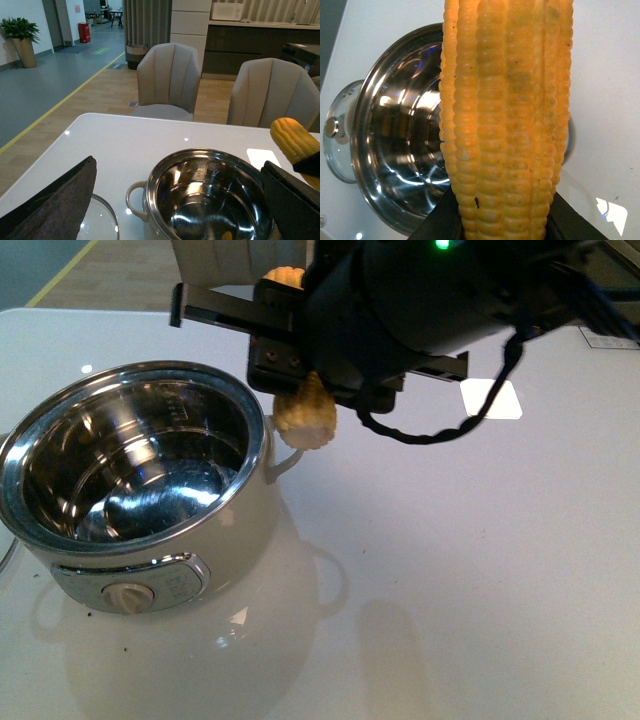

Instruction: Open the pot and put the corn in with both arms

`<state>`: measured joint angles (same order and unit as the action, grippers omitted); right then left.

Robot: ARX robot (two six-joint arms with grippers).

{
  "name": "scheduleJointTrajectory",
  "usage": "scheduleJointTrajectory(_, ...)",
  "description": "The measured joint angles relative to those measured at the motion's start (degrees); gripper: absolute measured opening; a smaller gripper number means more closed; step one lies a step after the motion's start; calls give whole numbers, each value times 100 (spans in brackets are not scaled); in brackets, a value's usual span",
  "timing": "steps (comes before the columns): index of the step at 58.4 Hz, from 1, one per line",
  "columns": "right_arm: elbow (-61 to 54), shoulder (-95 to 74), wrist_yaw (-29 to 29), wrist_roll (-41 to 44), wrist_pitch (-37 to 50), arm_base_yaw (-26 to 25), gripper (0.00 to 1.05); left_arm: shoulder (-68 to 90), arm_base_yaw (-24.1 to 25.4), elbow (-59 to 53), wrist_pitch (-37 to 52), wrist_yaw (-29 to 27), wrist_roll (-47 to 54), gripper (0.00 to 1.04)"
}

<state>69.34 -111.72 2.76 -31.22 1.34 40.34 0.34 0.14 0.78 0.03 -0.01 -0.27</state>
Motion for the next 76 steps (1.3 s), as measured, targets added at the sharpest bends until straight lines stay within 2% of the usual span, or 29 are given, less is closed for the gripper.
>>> scheduleJointTrajectory(17,741,-575,0,-494,-326,437,22,0,0,0,0,0,0,98)
scheduleJointTrajectory(32,1408,-1281,52,-575,-756,778,22,0,0,0,0,0,0,98)
scheduleJointTrajectory(50,2059,-1696,63,-673,-1134,820,21,0,0,0,0,0,0,98)
scheduleJointTrajectory(64,2155,-1816,59,-807,-1200,782,21,0,0,0,0,0,0,98)
scheduleJointTrajectory(67,2122,-1814,39,-826,-1139,772,33,0,0,0,0,0,0,98)
scheduleJointTrajectory(72,2046,-1803,22,-850,-1080,761,46,0,0,0,0,0,0,98)
scheduleJointTrajectory(76,1910,-1764,11,-861,-1019,754,62,0,0,0,0,0,0,98)
